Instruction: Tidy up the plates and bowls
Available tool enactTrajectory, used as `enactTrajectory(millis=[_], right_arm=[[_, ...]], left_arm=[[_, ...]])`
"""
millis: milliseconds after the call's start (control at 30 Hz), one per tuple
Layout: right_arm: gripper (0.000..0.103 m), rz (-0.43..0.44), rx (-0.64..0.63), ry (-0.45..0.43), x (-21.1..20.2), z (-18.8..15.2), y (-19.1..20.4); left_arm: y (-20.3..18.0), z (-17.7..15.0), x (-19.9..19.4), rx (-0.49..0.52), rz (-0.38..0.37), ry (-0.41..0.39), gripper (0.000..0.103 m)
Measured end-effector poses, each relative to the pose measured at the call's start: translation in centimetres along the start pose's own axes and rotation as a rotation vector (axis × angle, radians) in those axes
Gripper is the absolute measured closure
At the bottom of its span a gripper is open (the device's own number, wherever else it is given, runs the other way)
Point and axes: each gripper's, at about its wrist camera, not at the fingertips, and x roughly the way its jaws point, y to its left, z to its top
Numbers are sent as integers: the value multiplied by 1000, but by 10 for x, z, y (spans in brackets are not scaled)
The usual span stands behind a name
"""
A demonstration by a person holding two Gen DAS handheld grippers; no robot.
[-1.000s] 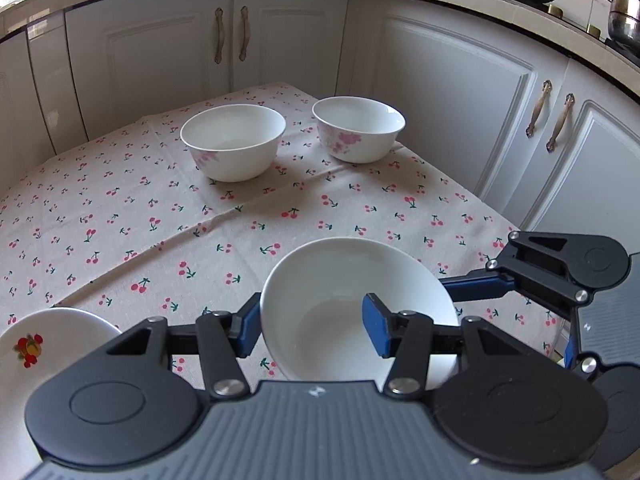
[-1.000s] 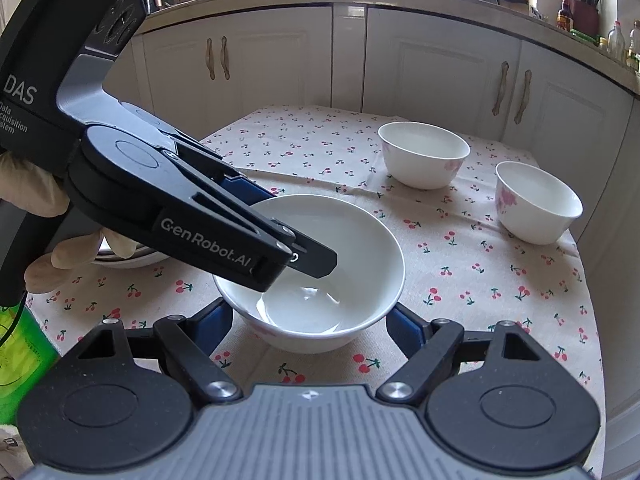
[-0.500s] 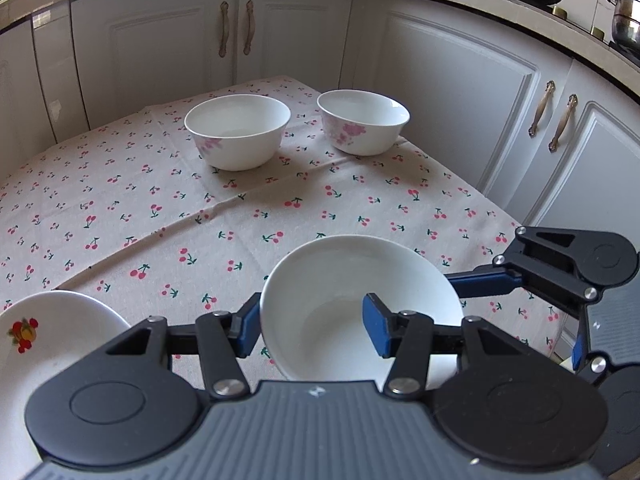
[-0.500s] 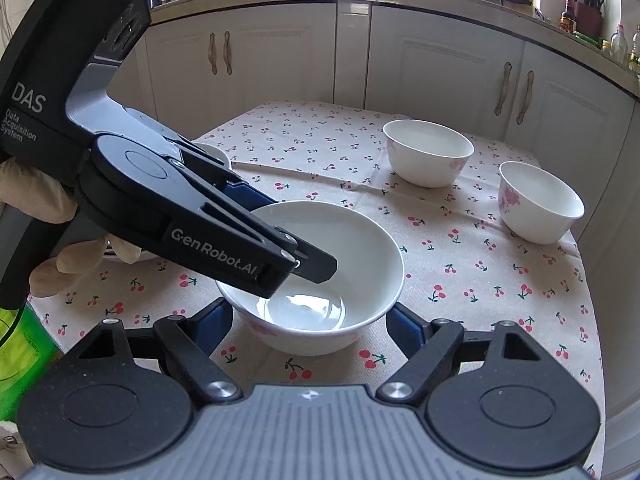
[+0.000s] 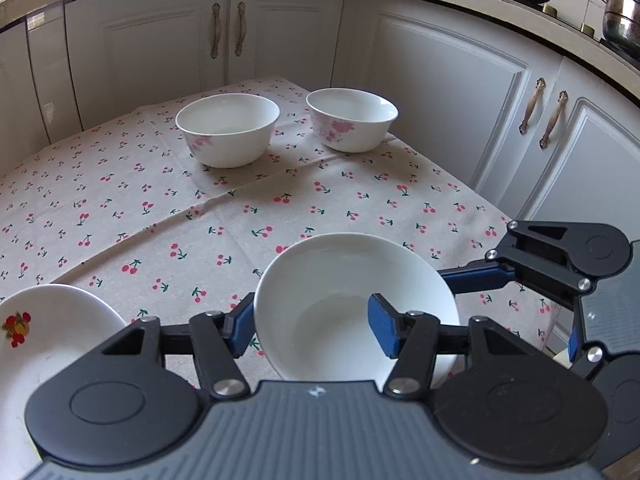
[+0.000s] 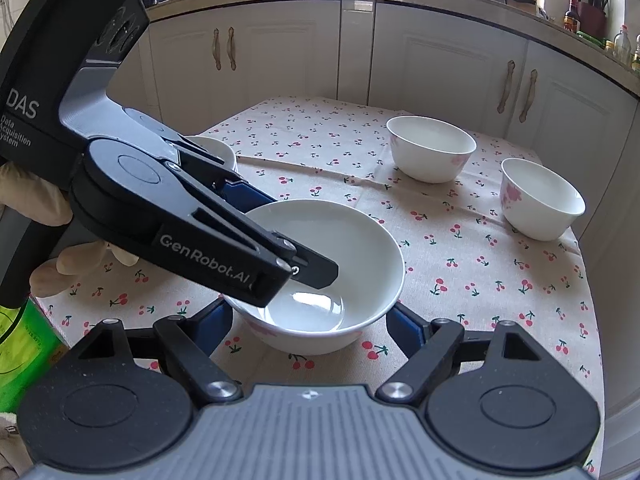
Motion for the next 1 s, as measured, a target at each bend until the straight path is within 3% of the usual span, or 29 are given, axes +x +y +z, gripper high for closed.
enactTrajectory(millis=[100, 200, 233, 667, 1000], right_arm=[[13, 3, 11, 2, 0, 0, -1], [0, 12, 29, -16, -3, -1, -3], [0, 11, 33, -30, -5, -1, -4], [0, -29, 72, -98, -22, 8, -23], [0, -117, 13, -148, -7, 44, -53]], left_arm=[[-1, 0, -1, 1, -10, -4, 37], [-5, 0, -6, 23, -3, -25, 20], [-5, 0, -9, 30, 0, -34, 18], [-1, 29, -33, 67, 33, -93, 7], [31, 91, -18, 68, 82, -108, 7]])
